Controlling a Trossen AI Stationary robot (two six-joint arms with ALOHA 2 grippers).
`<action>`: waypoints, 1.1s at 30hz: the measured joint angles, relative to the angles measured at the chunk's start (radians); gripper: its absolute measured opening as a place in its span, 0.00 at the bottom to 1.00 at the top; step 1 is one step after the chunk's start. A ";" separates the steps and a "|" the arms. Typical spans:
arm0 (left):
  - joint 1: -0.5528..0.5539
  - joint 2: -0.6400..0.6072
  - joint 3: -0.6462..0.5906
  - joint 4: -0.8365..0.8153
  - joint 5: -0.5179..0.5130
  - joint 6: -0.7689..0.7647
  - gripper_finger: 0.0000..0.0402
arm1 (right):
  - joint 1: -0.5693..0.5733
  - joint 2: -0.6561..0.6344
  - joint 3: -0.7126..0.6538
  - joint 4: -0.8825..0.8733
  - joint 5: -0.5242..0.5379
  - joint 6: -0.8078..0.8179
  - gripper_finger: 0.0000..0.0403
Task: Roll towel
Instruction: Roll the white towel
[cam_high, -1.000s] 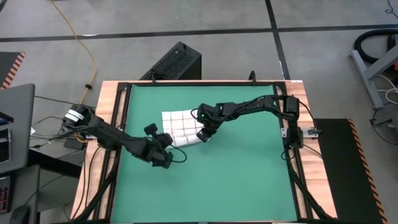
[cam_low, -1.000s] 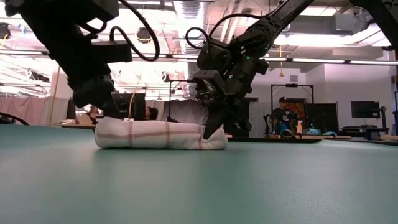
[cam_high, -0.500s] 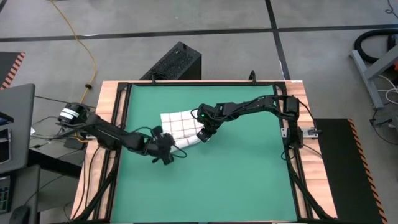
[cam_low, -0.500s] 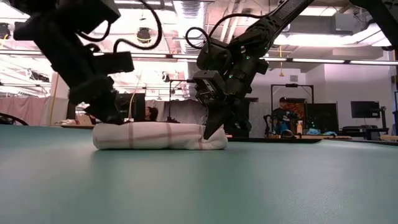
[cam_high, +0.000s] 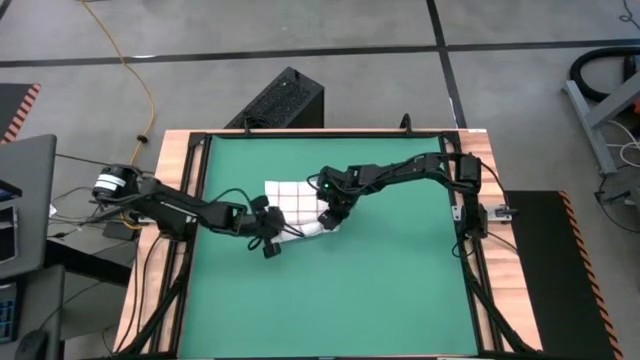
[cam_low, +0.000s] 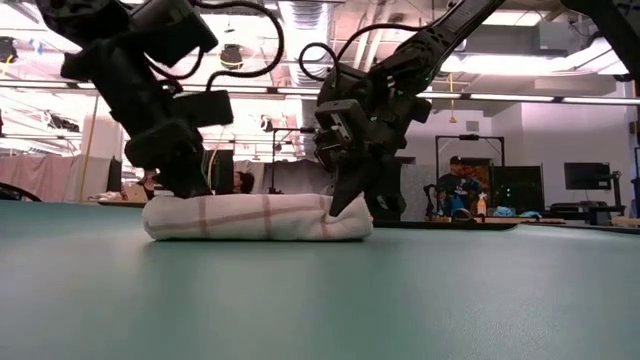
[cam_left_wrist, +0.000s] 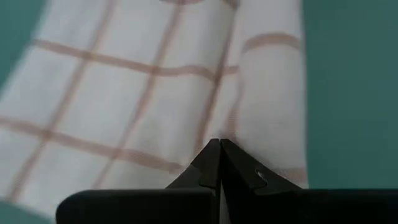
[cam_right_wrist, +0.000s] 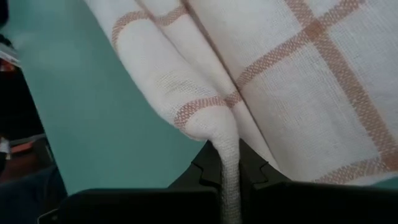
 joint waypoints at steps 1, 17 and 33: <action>0.000 0.016 0.000 0.011 0.018 0.003 0.00 | -0.004 0.000 0.000 -0.003 -0.011 0.001 0.06; 0.006 0.133 0.003 0.087 0.314 -0.107 0.00 | -0.087 -0.007 0.000 -0.155 -0.184 0.070 0.06; 0.038 0.149 0.002 0.111 0.552 -0.170 0.00 | -0.114 -0.001 -0.013 -0.149 -0.099 0.226 0.06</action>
